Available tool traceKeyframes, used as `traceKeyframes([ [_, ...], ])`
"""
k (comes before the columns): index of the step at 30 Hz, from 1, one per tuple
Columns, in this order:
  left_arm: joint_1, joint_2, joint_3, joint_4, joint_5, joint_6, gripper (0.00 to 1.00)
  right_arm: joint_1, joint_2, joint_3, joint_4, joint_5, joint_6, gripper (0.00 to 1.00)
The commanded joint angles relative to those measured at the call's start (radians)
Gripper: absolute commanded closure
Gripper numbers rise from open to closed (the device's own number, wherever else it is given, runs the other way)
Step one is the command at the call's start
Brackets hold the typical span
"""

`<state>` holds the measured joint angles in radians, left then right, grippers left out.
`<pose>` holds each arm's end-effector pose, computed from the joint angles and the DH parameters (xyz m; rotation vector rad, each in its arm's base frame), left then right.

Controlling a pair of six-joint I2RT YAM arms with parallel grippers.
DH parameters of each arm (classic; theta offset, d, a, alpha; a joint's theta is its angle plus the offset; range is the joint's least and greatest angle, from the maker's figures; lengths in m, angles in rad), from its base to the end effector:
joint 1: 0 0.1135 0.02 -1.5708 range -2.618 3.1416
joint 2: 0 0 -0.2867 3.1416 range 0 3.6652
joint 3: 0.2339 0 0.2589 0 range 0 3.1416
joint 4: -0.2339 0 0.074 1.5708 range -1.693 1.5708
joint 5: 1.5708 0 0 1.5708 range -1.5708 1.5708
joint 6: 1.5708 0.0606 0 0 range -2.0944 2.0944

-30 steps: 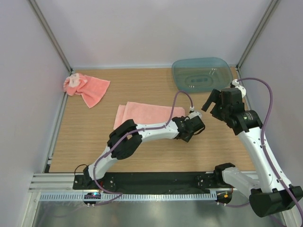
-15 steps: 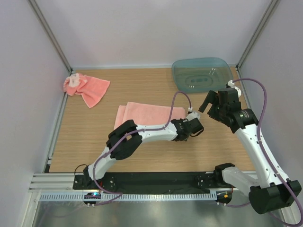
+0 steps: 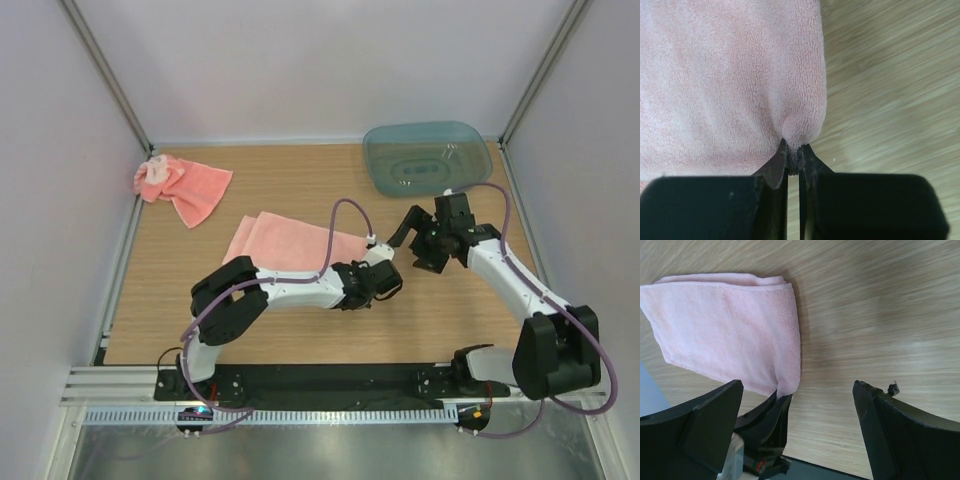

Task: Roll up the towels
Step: Roll the towel

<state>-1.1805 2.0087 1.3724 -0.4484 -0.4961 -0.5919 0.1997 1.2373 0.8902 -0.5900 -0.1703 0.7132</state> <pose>0.1938 -0.3953 0.1592 0.5654 2.3975 -0.0785 0.2553 0.0622 0.2474 0.5869 2.5207 0.5721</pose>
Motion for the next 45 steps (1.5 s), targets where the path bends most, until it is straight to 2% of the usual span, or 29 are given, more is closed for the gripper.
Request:
traceKeyframes([
  [1, -0.004, -0.085, -0.036, 0.051, -0.018, -0.043, 1.00, -0.003, 0.082, -0.049, 0.197, -0.188, 0.089, 0.00],
  [5, -0.004, -0.133, -0.068, 0.056, -0.018, -0.062, 1.00, -0.002, 0.194, -0.079, 0.350, -0.270, 0.124, 0.02],
  [13, -0.002, -0.215, -0.121, 0.082, -0.018, -0.100, 1.00, 0.032, 0.333, -0.077, 0.436, -0.275, 0.135, 0.05],
  [18, -0.004, -0.251, -0.147, 0.096, -0.013, -0.121, 1.00, 0.052, 0.421, -0.077, 0.490, -0.273, 0.152, 0.14],
  [19, -0.004, -0.260, -0.153, 0.094, -0.013, -0.129, 1.00, 0.053, 0.438, -0.073, 0.499, -0.275, 0.150, 0.20],
  [21, -0.002, -0.271, -0.164, 0.093, -0.013, -0.138, 1.00, 0.052, 0.480, -0.056, 0.512, -0.279, 0.149, 0.27],
  [22, -0.004, -0.280, -0.168, 0.093, -0.010, -0.147, 1.00, 0.053, 0.493, -0.047, 0.512, -0.279, 0.147, 0.36],
  [26, -0.002, -0.306, -0.200, 0.093, -0.012, -0.170, 1.00, 0.053, 0.533, -0.005, 0.493, -0.267, 0.132, 0.61],
  [31, -0.004, -0.341, -0.252, 0.096, -0.009, -0.203, 1.00, 0.053, 0.545, 0.053, 0.443, -0.230, 0.103, 0.86],
  [32, -0.004, -0.352, -0.259, 0.096, -0.010, -0.210, 1.00, 0.052, 0.545, 0.064, 0.437, -0.229, 0.100, 0.97],
  [33, -0.004, -0.357, -0.268, 0.096, -0.010, -0.215, 1.00, 0.052, 0.545, 0.070, 0.432, -0.227, 0.098, 0.99],
  [38, -0.004, -0.390, -0.312, 0.096, -0.002, -0.246, 1.00, 0.053, 0.544, 0.102, 0.401, -0.219, 0.071, 0.99],
  [40, -0.004, -0.409, -0.335, 0.097, 0.001, -0.272, 1.00, 0.052, 0.539, 0.119, 0.355, -0.203, 0.051, 0.75],
  [43, -0.004, -0.435, -0.367, 0.097, 0.017, -0.318, 1.00, 0.050, 0.508, 0.145, 0.296, -0.147, 0.008, 0.44],
  [45, -0.004, -0.445, -0.380, 0.096, 0.031, -0.341, 1.00, 0.050, 0.476, 0.167, 0.251, -0.108, -0.018, 0.37],
])
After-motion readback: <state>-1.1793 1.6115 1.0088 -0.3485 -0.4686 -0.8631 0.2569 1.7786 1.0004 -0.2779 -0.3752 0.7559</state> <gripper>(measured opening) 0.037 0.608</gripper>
